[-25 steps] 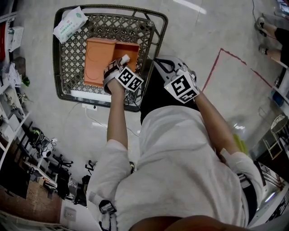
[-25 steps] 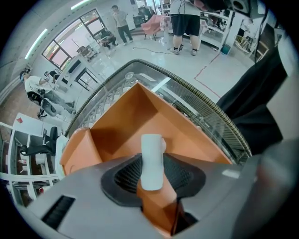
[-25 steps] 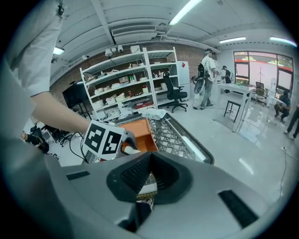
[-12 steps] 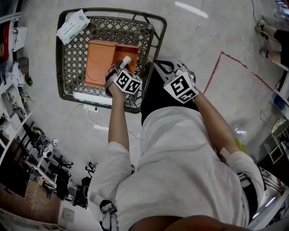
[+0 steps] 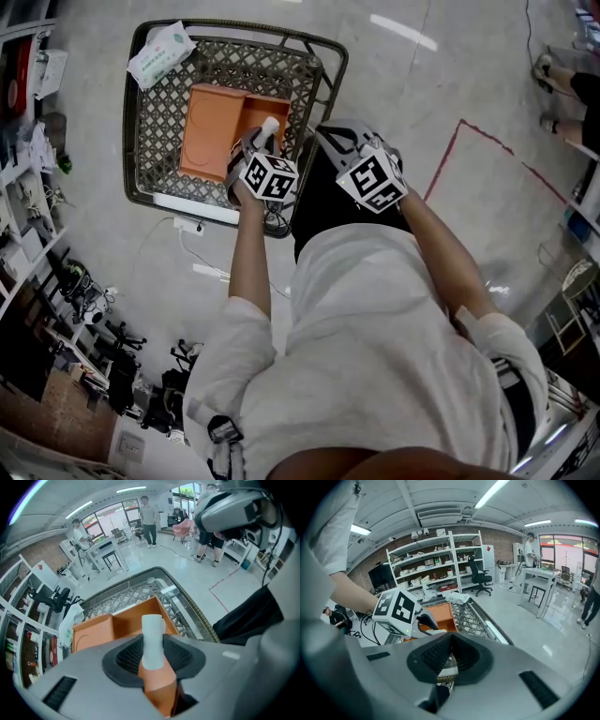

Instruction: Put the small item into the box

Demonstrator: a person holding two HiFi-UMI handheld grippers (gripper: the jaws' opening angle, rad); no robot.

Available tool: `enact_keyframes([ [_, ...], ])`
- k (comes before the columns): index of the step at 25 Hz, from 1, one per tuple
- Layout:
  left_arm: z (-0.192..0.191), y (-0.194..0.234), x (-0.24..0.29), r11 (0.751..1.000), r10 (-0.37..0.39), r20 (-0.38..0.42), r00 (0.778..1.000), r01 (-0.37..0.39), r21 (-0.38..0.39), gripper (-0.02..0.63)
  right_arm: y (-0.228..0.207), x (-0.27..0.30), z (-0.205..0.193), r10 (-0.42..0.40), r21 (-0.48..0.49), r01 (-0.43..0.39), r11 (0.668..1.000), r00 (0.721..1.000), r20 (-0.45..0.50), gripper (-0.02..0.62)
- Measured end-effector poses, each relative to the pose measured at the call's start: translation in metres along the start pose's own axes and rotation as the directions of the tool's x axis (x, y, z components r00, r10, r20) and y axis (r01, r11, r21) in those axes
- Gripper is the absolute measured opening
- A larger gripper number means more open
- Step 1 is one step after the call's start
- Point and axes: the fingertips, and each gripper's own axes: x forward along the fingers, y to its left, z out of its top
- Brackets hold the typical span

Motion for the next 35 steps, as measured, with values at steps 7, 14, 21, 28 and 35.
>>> enact_keyframes([
  [7,0.009,-0.005,-0.018,0.994,0.001,0.055,0.999,0.005,-0.113,0.138,0.004,-0.003,0.005,0.020,-0.012,-0.020,1.000,1.000,0.017,0.005],
  [14,0.020,-0.012,-0.042,0.969,0.024,0.119,0.993,0.007,-0.248,0.138,0.011,-0.007,0.009,0.044,-0.008,-0.044,0.999,0.998,0.044,0.005],
  [21,0.032,-0.016,-0.080,0.910,0.087,0.227,0.970,0.016,-0.415,0.137,0.021,-0.012,0.023,0.070,0.002,-0.070,0.998,0.994,0.085,0.005],
  [28,0.030,-0.011,-0.132,0.801,0.229,0.305,0.924,0.000,-0.599,0.137,0.037,-0.014,0.041,0.102,-0.028,-0.099,0.995,0.987,0.128,0.005],
  [35,0.033,-0.009,-0.185,0.735,0.407,0.337,0.849,-0.086,-0.672,0.137,0.058,-0.028,0.069,0.131,-0.074,-0.118,0.990,0.970,0.205,0.005],
])
